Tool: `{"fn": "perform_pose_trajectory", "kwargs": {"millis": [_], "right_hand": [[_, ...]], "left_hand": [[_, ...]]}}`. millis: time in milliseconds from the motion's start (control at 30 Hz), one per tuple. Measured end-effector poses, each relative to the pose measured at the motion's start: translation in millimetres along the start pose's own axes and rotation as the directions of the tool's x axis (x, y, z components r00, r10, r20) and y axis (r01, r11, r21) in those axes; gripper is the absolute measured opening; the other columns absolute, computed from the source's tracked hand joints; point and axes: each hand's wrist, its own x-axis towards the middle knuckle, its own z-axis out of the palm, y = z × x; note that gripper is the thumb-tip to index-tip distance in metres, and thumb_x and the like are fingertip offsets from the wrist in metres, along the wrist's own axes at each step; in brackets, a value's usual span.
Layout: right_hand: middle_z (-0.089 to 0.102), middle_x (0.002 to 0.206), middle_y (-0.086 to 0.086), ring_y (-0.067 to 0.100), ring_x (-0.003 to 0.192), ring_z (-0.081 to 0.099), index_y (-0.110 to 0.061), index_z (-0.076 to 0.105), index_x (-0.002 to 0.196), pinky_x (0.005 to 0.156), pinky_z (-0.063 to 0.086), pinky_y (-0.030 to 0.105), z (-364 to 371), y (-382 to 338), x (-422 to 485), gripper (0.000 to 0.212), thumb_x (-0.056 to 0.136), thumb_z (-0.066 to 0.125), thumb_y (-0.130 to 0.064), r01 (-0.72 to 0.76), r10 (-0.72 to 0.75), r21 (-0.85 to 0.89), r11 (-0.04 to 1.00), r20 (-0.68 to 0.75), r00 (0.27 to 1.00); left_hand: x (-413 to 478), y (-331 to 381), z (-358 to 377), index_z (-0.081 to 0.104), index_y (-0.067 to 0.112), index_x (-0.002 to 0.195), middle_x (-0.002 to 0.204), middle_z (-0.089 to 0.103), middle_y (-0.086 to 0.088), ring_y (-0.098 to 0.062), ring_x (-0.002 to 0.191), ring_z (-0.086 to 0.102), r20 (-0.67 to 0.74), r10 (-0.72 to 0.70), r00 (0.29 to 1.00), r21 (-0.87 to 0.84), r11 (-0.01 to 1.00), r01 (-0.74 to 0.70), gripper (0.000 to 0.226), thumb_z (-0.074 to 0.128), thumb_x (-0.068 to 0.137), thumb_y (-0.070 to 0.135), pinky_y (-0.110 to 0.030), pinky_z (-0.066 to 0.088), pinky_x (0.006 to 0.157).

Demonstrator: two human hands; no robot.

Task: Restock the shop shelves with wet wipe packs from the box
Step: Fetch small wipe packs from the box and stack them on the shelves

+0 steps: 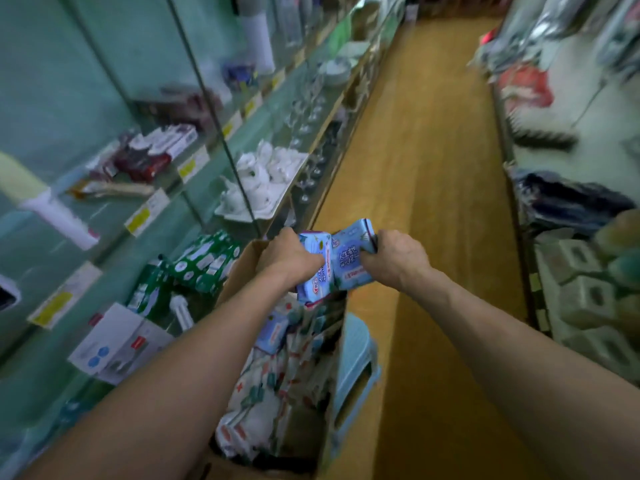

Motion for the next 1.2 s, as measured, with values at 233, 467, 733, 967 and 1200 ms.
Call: {"fn": "perform_pose_trajectory", "kwargs": {"millis": [233, 467, 733, 967, 1200], "right_hand": [[0.065, 0.096, 0.007, 0.027, 0.088, 0.063, -0.012, 0.057, 0.094, 0.077, 0.052, 0.038, -121.4, 89.7, -43.3, 0.020, 0.091, 0.051, -0.032, -0.119, 0.144, 0.134, 0.984, -0.195, 0.970], [0.064, 0.092, 0.008, 0.030, 0.089, 0.061, -0.011, 0.062, 0.092, 0.075, 0.048, 0.035, -230.0, 193.0, -103.8, 0.022, 0.088, 0.052, -0.030, -0.262, 0.315, 0.187, 0.947, -0.373, 0.873], [0.068, 0.091, 0.010, 0.032, 0.087, 0.063, -0.012, 0.065, 0.090, 0.068, 0.048, 0.032, -327.5, 308.4, -180.1, 0.022, 0.085, 0.052, -0.029, -0.350, 0.449, 0.283, 0.893, -0.508, 0.735], [0.068, 0.086, 0.007, 0.029, 0.080, 0.064, -0.013, 0.064, 0.089, 0.064, 0.046, 0.030, -381.5, 388.9, -243.3, 0.021, 0.087, 0.052, -0.029, -0.442, 0.551, 0.334, 0.832, -0.583, 0.596], [0.060, 0.086, 0.002, 0.022, 0.074, 0.058, -0.014, 0.056, 0.090, 0.051, 0.037, 0.024, -413.8, 460.8, -303.0, 0.017, 0.092, 0.055, -0.030, -0.456, 0.604, 0.405, 0.793, -0.624, 0.496]], "left_hand": [[-45.9, 146.2, -9.0, 0.045, 0.014, 0.106, 0.110, 0.063, -0.006, -0.025, 0.097, 0.062, -0.014, 0.270, 0.963, -0.014, 0.963, -0.270, 0.041, 0.070, 0.080, 0.032, -0.034, 0.052, 0.080], [-116.7, 297.7, 15.5, 0.042, 0.016, 0.101, 0.100, 0.062, -0.006, -0.029, 0.090, 0.066, 0.022, 0.491, 0.871, -0.083, 0.869, -0.488, 0.038, 0.069, 0.077, 0.029, -0.042, 0.059, 0.073], [-204.1, 441.5, 59.8, 0.043, 0.019, 0.087, 0.089, 0.060, -0.002, -0.029, 0.087, 0.066, 0.083, 0.681, 0.727, -0.162, 0.729, -0.665, 0.030, 0.069, 0.074, 0.026, -0.044, 0.058, 0.076], [-267.7, 535.8, 107.2, 0.045, 0.013, 0.104, 0.091, 0.059, -0.003, -0.027, 0.087, 0.065, 0.105, 0.796, 0.596, -0.241, 0.602, -0.761, 0.040, 0.069, 0.075, 0.027, -0.045, 0.058, 0.075], [-322.6, 602.8, 157.3, 0.047, 0.018, 0.089, 0.090, 0.064, -0.006, -0.028, 0.082, 0.067, 0.148, 0.834, 0.531, -0.406, 0.541, -0.736, 0.028, 0.069, 0.074, 0.025, -0.045, 0.060, 0.069]]}}
